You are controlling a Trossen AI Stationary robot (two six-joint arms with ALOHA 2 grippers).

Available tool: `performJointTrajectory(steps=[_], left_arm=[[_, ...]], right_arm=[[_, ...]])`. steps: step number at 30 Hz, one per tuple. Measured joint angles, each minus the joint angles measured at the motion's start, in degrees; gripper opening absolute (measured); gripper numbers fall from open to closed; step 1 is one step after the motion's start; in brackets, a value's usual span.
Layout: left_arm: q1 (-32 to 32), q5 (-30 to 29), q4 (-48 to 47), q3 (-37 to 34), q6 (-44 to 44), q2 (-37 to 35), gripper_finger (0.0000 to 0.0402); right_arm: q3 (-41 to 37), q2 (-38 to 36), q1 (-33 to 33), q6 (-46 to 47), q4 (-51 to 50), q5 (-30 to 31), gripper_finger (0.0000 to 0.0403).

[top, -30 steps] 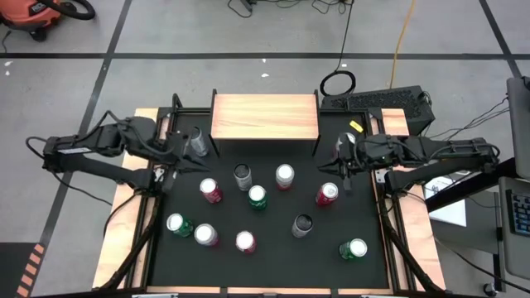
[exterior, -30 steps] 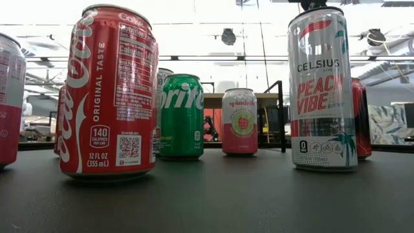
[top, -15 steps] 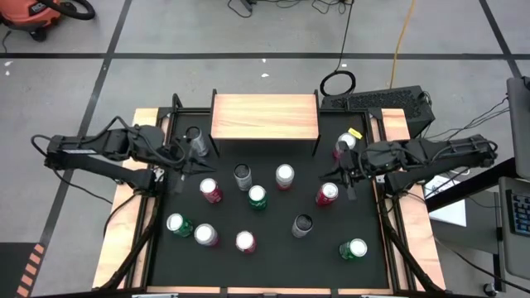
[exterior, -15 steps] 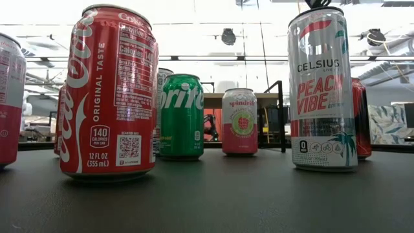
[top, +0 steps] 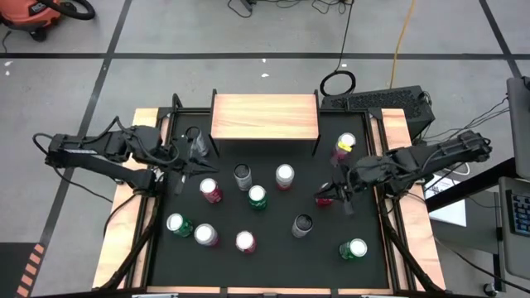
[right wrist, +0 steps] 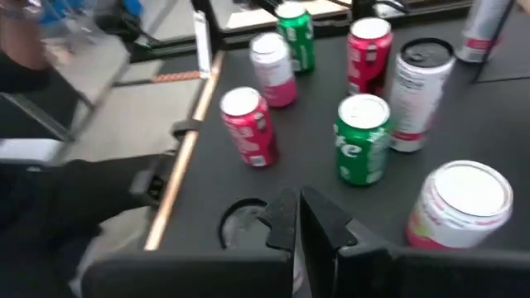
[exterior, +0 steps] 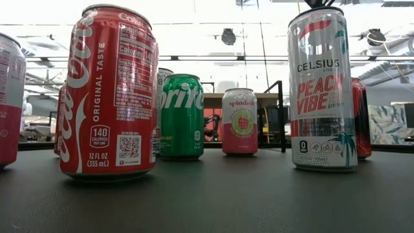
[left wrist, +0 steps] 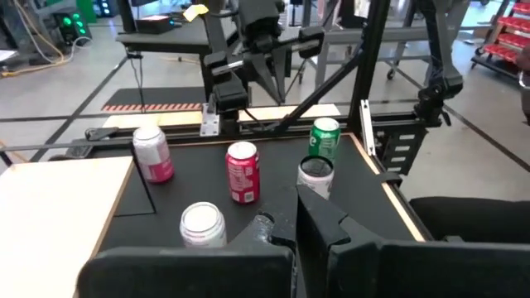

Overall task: Place canned beverage on shelf
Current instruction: Put the top right red soda can on the shelf

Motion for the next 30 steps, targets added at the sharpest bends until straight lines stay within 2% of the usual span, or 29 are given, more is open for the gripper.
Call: performJointTrajectory(steps=[6, 9, 18, 30], left_arm=[[-1.54, -0.83, -0.72, 0.00, 0.00, 1.20, 0.0001], [-2.57, -3.17, -0.96, 0.00, 0.16, 2.67, 0.0001], [-3.60, -12.16, -0.92, 0.00, 5.06, 9.25, 0.0001], [-3.60, -12.57, -1.07, 0.00, 5.07, 15.76, 0.0001]], right_arm=[[0.00, 3.75, 2.26, -0.24, 0.06, 11.24, 0.0000], [0.00, 5.56, 2.65, -0.26, 1.28, 15.86, 0.0000], [0.00, 11.61, 2.64, -6.56, 11.29, 16.18, 0.0000], [0.00, 15.76, 2.54, -5.31, 16.06, 17.43, 0.0000]])
